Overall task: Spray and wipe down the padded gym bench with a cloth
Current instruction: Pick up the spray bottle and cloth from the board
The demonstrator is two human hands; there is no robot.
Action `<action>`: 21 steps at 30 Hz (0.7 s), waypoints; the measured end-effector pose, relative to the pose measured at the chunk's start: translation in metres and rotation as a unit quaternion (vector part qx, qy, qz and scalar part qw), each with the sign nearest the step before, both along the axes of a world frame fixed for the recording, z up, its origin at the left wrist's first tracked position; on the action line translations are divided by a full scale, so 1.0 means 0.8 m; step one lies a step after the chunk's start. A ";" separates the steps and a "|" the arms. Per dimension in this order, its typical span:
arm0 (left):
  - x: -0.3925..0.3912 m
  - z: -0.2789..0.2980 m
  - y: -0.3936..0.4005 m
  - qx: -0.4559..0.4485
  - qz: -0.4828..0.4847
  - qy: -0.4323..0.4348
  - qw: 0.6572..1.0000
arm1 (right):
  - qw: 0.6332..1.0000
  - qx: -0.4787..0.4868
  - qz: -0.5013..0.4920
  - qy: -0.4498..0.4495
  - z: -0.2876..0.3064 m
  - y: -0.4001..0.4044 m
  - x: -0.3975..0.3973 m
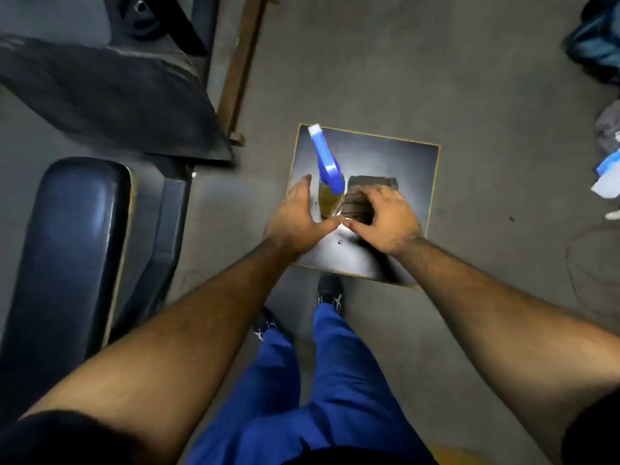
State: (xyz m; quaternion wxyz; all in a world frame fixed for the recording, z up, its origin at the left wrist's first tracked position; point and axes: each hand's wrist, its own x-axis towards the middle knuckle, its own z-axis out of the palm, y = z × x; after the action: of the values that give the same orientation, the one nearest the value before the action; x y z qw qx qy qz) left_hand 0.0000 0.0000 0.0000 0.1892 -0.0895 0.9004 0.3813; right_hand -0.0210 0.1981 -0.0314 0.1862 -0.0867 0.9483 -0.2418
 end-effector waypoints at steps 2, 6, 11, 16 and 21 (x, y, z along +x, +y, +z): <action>-0.013 -0.013 0.015 0.042 0.034 0.015 0.998 | 1.000 0.030 0.006 0.006 -0.021 0.002 -0.013; -0.022 -0.032 0.034 0.052 0.088 0.023 0.995 | 0.995 0.092 0.031 -0.035 -0.059 0.005 -0.023; -0.030 -0.047 0.046 0.007 0.089 0.042 0.995 | 0.987 0.144 0.052 -0.050 -0.089 0.009 -0.019; -0.026 -0.041 0.046 -0.003 0.107 0.048 0.993 | 0.994 0.109 0.013 -0.014 -0.084 0.002 -0.031; -0.011 -0.023 0.035 0.019 0.151 0.038 0.988 | 0.997 0.003 -0.079 0.020 -0.038 -0.014 -0.035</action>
State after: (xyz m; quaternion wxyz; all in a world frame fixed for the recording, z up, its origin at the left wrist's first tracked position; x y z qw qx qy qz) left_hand -0.0092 0.0281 -0.0187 0.0968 -0.2067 0.8755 0.4258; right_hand -0.0493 0.1866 -0.0619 0.1482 -0.0161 0.9563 -0.2514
